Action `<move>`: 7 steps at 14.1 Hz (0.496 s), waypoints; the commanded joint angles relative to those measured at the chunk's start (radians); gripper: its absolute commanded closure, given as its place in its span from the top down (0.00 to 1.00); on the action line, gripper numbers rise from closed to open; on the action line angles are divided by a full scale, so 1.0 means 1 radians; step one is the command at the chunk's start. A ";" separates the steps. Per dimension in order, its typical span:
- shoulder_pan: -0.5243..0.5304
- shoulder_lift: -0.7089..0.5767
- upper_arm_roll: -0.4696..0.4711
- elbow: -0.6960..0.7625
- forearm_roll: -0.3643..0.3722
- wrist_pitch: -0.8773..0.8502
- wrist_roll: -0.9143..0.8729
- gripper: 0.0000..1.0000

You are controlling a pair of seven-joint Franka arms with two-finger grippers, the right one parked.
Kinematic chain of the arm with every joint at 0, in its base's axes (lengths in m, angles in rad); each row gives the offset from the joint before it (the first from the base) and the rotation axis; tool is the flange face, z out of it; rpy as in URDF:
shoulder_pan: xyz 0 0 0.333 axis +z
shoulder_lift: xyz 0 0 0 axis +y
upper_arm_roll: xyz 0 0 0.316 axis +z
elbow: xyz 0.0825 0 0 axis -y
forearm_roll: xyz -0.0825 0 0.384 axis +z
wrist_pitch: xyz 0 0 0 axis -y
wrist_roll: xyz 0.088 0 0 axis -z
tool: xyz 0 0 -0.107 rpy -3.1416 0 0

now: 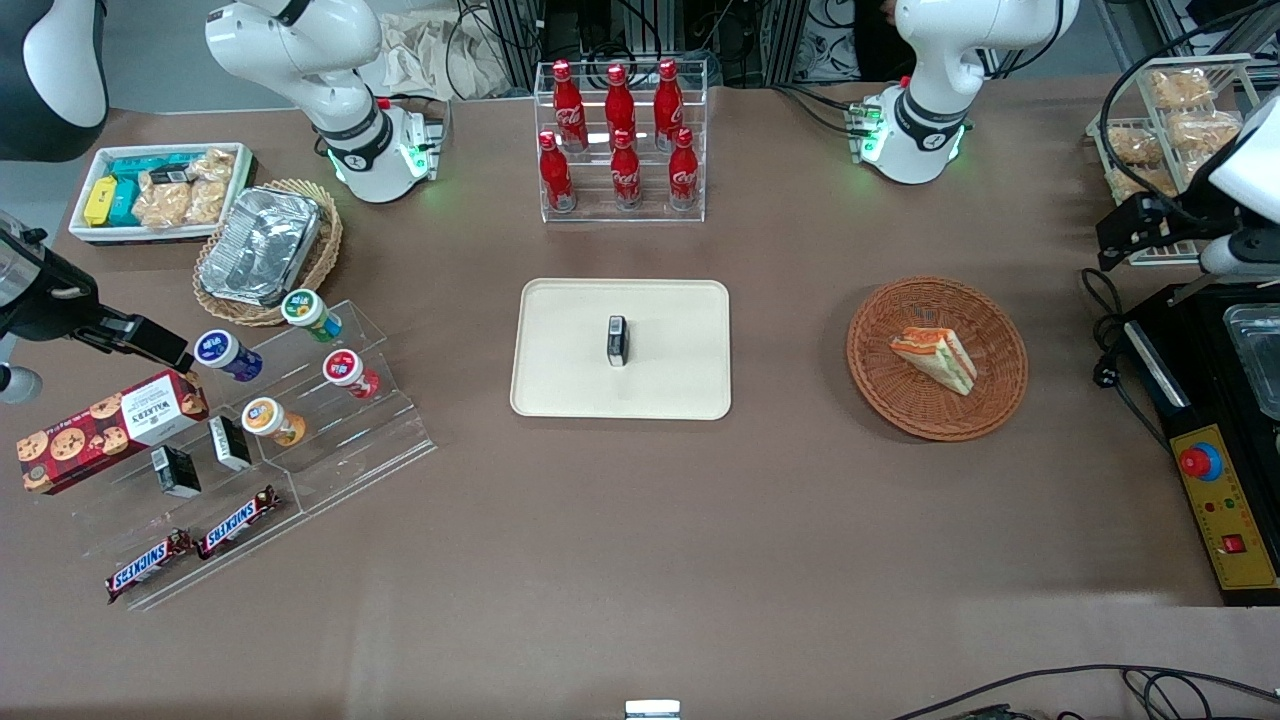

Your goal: Place sandwich from basket to tray

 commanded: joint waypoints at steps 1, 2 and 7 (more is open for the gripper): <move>0.004 0.005 -0.007 0.013 -0.006 0.000 0.016 1.00; 0.005 0.005 -0.007 0.015 -0.011 0.000 0.014 1.00; 0.004 -0.008 -0.007 0.006 -0.014 -0.005 0.014 1.00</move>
